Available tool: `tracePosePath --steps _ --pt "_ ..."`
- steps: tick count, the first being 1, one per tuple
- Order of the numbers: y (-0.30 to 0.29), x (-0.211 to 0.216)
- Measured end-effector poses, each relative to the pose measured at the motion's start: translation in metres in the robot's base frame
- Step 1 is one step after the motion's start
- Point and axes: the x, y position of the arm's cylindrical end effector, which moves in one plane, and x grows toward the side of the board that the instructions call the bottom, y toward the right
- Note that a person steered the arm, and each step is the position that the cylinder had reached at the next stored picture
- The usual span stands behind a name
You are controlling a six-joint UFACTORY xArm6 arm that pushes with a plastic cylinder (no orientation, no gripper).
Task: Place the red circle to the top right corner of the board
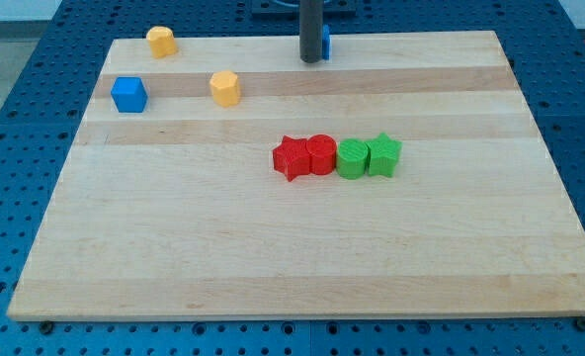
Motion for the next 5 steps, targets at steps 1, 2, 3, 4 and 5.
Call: tracePosePath --steps 1,2,3,4,5 --pt "0.0 0.001" --pt "0.002 0.009" --pt "0.019 0.057" --pt "0.012 0.101" --pt "-0.043 0.145"
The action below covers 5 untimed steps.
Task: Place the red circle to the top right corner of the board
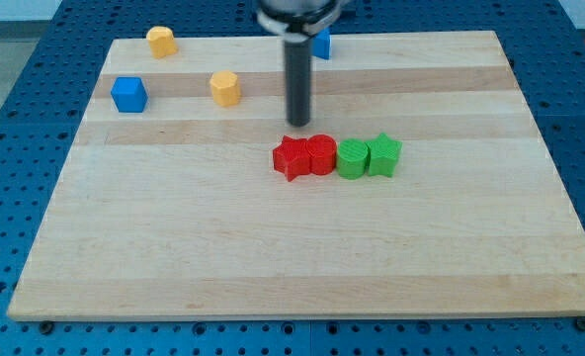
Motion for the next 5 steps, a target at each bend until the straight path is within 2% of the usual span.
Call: tracePosePath --steps 1,2,4,5 --pt "-0.043 0.045" --pt "-0.054 0.087" --pt "-0.006 0.129" --pt "0.014 0.123"
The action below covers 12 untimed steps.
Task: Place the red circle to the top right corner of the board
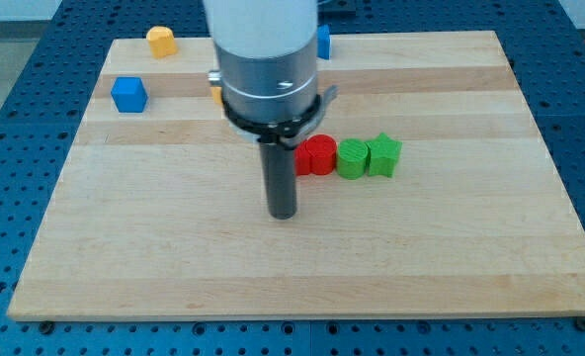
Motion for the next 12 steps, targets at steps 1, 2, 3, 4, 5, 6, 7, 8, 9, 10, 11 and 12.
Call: tracePosePath --steps 1,2,3,4,5,6,7,8,9,10,11,12 --pt "0.021 -0.009" --pt "0.032 -0.023" --pt "0.032 -0.041" --pt "0.032 -0.064" --pt "0.032 -0.077" --pt "0.018 -0.076" --pt "0.01 -0.078" --pt "0.011 -0.099" --pt "0.029 -0.138" --pt "0.067 -0.158" --pt "0.056 -0.153" --pt "0.021 -0.135"
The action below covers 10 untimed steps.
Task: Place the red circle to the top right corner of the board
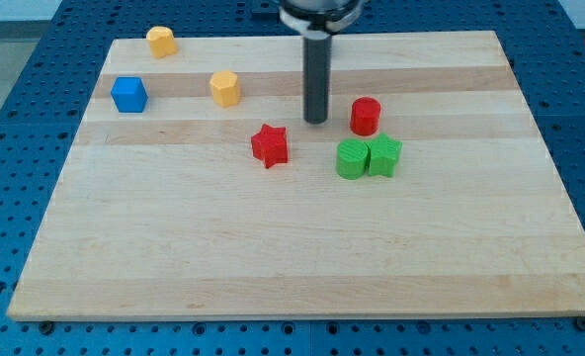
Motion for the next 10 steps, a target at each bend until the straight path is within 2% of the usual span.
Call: tracePosePath --steps 1,2,4,5,6,8,10 --pt "0.009 0.02" --pt "0.052 0.021" --pt "0.122 -0.03" --pt "0.136 -0.043" --pt "0.136 -0.027" --pt "0.163 -0.032" --pt "0.166 -0.088"
